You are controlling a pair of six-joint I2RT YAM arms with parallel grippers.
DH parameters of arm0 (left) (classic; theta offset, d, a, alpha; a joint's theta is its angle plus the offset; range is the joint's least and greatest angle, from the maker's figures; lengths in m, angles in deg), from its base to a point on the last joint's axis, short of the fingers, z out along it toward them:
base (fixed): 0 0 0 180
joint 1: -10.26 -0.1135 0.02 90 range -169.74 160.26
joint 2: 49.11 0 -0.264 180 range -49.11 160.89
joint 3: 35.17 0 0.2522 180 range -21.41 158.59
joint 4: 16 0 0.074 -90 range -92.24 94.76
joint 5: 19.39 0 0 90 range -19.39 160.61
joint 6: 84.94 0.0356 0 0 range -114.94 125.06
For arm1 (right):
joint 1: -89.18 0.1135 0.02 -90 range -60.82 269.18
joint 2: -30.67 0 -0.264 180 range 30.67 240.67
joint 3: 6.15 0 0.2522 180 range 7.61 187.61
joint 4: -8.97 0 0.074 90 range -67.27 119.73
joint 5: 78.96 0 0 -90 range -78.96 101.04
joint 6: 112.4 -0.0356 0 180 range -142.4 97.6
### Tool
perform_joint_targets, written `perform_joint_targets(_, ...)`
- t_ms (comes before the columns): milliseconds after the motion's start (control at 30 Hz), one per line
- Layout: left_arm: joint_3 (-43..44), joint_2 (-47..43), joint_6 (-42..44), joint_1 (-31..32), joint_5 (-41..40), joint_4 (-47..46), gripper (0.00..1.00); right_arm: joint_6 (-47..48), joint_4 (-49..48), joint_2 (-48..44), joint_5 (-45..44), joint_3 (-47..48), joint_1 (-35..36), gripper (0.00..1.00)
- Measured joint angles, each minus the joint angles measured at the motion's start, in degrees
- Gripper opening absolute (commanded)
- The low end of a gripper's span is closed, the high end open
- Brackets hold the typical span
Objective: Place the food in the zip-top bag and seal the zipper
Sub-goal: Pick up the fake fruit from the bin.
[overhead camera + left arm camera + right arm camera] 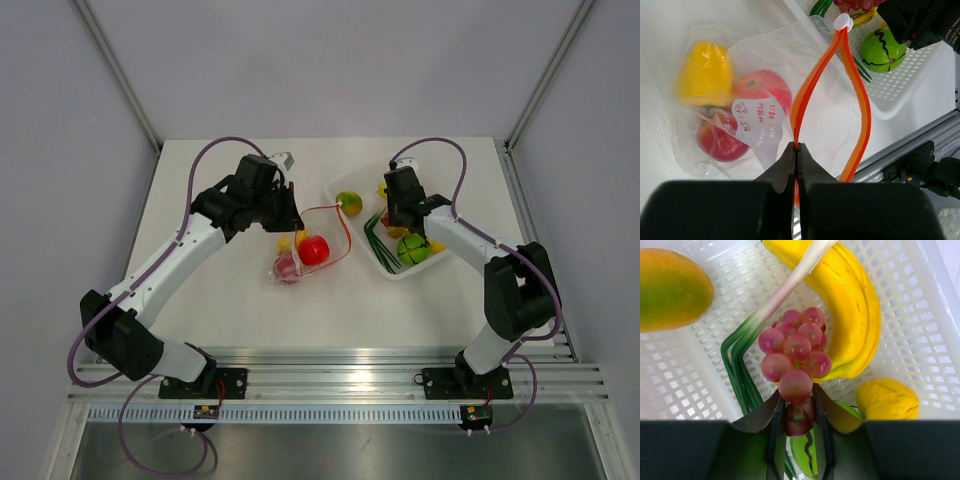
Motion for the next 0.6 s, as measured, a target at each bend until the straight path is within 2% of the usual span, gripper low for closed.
perform_joint_targets(367, -0.76, -0.59, 0.02, 0.00, 0.15, -0.39, 0.00, -0.68, 0.22, -0.81, 0.52, 0.00, -0.02, 0.28)
perform_joint_targets(600, -0.74, -0.46, -0.17, 0.00, 0.63, -0.57, 0.00, -0.72, 5.33, -9.66, 3.32, 1.07, -0.09, 0.28)
